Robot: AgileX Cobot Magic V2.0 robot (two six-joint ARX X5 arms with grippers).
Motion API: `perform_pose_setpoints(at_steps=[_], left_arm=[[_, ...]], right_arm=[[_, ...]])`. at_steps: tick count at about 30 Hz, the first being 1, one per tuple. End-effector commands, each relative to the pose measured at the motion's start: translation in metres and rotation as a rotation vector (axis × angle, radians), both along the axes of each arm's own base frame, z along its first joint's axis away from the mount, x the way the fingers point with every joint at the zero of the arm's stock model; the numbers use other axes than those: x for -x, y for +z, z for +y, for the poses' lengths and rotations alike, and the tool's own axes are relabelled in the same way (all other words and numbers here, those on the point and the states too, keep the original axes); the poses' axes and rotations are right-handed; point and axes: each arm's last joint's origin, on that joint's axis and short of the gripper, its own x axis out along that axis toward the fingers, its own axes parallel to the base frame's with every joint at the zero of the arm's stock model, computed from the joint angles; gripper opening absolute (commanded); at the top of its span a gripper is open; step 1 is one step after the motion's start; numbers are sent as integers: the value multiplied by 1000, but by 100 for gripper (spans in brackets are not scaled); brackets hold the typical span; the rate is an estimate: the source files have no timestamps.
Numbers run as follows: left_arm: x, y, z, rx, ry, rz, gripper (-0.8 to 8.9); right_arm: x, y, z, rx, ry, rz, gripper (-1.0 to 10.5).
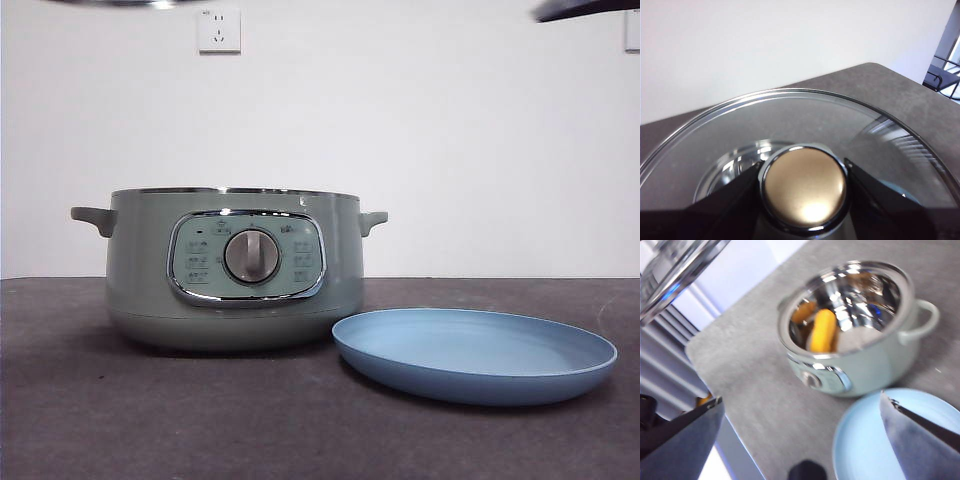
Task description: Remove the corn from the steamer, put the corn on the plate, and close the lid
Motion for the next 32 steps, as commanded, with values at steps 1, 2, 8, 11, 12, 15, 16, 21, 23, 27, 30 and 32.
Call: perform_pose_setpoints(at_steps=[1,2,8,11,12,15,16,21,23,27,30,32], left_arm=[[21,8,9,21,3,-23,-8],[27,9,12,21,3,-22,-8],[62,14,28,56,9,-36,-8],[78,15,35,70,11,-44,-8],[84,14,38,77,13,-41,-8],[96,13,43,77,14,-33,-8],[98,12,45,76,14,-30,-8],[108,8,49,64,15,-1,-8],[109,6,49,61,16,11,-8],[110,6,50,58,15,15,-8],[110,6,50,58,15,16,-8],[110,6,50,56,14,14,-8]], right_arm=[[-17,0,17,1,12,39,598],[-23,1,22,16,13,44,598],[-66,7,67,77,57,67,598],[-88,8,92,102,72,73,598],[-96,7,100,113,71,75,597],[-117,6,123,158,77,75,595],[-122,5,130,173,79,76,595],[-150,-6,166,223,105,67,595],[-159,-12,180,242,108,59,595],[-175,-34,210,283,121,32,595],[-183,-59,230,295,116,11,594],[-188,-76,239,305,115,10,594]])
